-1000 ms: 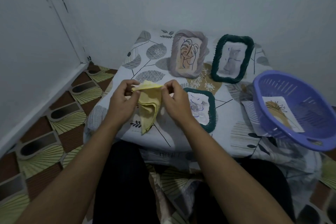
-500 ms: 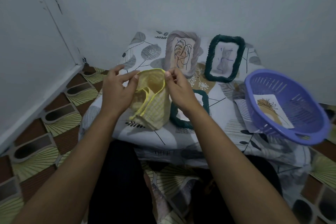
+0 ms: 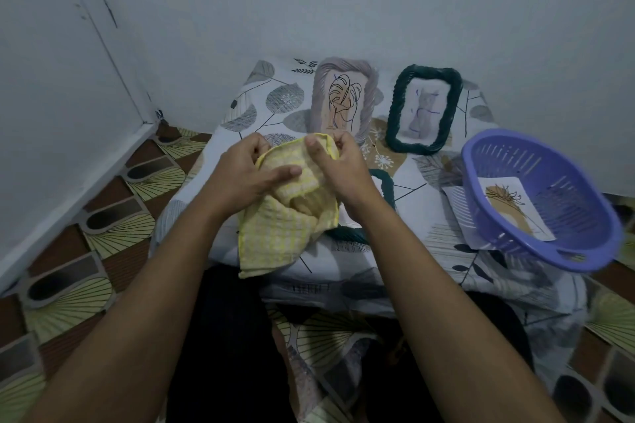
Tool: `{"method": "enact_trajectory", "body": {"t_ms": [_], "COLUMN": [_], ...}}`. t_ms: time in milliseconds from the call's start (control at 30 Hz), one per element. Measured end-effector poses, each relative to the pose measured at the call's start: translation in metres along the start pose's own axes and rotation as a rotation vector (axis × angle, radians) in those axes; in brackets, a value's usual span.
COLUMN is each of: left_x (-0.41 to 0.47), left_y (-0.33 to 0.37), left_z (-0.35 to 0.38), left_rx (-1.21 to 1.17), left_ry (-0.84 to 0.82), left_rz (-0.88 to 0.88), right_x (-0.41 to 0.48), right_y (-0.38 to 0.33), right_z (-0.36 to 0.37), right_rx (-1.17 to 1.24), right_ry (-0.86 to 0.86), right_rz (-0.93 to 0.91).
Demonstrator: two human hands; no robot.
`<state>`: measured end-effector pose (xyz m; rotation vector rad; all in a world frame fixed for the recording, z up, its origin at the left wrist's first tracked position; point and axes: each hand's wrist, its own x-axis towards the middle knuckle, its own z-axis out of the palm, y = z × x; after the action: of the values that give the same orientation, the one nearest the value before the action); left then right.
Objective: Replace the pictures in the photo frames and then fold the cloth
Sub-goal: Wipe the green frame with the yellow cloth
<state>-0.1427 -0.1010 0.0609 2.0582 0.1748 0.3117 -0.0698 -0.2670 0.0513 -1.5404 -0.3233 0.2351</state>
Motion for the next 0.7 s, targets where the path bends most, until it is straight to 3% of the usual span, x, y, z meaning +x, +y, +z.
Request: {"method": "enact_trajectory", "body": {"t_ms": [133, 200, 300, 433, 533, 633, 700], "left_x": [-0.002, -0.003, 0.001, 0.011, 0.014, 0.012, 0.011], "left_y": [0.001, -0.002, -0.004, 0.0, -0.006, -0.013, -0.017], "left_z": [-0.004, -0.004, -0.004, -0.003, -0.002, 0.002, 0.007], "left_rx": [0.092, -0.013, -0.304, -0.451, -0.386, -0.125, -0.086], "left_ry": [-0.097, -0.09, 0.039, 0.209, 0.14, -0.002, -0.037], "left_rz": [0.008, -0.039, -0.139, -0.349, -0.385, -0.412, -0.433], "right_x": [0.003, 0.005, 0.006, 0.004, 0.003, 0.001, -0.001], "right_y": [0.005, 0.005, 0.008, 0.018, 0.028, 0.035, 0.037], "right_z": [-0.006, -0.007, -0.011, -0.013, -0.015, -0.018, -0.02], "right_rx": [0.09, 0.103, 0.078, 0.025, -0.074, -0.113, -0.133], "right_ry": [-0.04, -0.015, 0.004, -0.007, 0.004, -0.015, -0.019], "right_rz": [-0.018, -0.016, 0.04, 0.145, 0.168, 0.173, 0.175]}}
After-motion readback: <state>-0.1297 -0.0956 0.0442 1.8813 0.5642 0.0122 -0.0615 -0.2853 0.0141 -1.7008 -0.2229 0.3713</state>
